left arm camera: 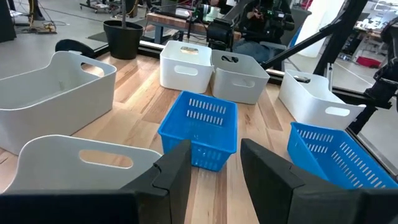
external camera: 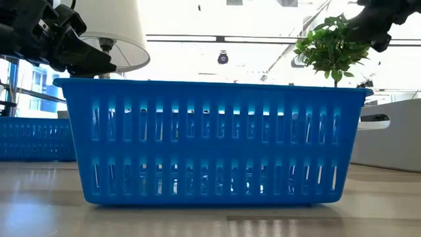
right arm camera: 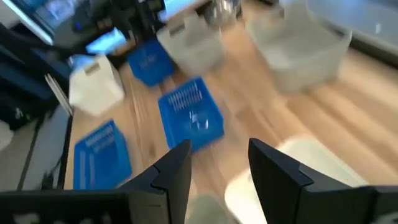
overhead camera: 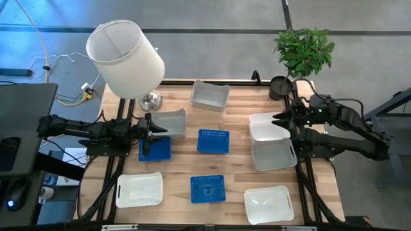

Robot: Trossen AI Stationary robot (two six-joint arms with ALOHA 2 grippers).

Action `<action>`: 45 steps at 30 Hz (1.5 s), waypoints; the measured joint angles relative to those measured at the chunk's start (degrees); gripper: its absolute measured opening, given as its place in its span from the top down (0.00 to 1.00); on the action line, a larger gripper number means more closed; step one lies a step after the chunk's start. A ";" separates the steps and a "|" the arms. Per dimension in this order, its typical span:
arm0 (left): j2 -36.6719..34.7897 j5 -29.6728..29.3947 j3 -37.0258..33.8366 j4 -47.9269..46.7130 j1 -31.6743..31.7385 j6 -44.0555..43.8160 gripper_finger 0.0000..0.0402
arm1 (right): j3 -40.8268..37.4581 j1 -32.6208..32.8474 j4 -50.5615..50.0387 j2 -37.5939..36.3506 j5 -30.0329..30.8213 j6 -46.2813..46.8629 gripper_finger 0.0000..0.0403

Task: Stack baskets by color
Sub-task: Stack the bottom gray bin on top of the top gray bin

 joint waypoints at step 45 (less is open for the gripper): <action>0.00 -0.37 -0.02 -3.02 -0.01 -3.56 0.68 | 3.57 42.95 -2.97 30.97 4.31 21.15 0.64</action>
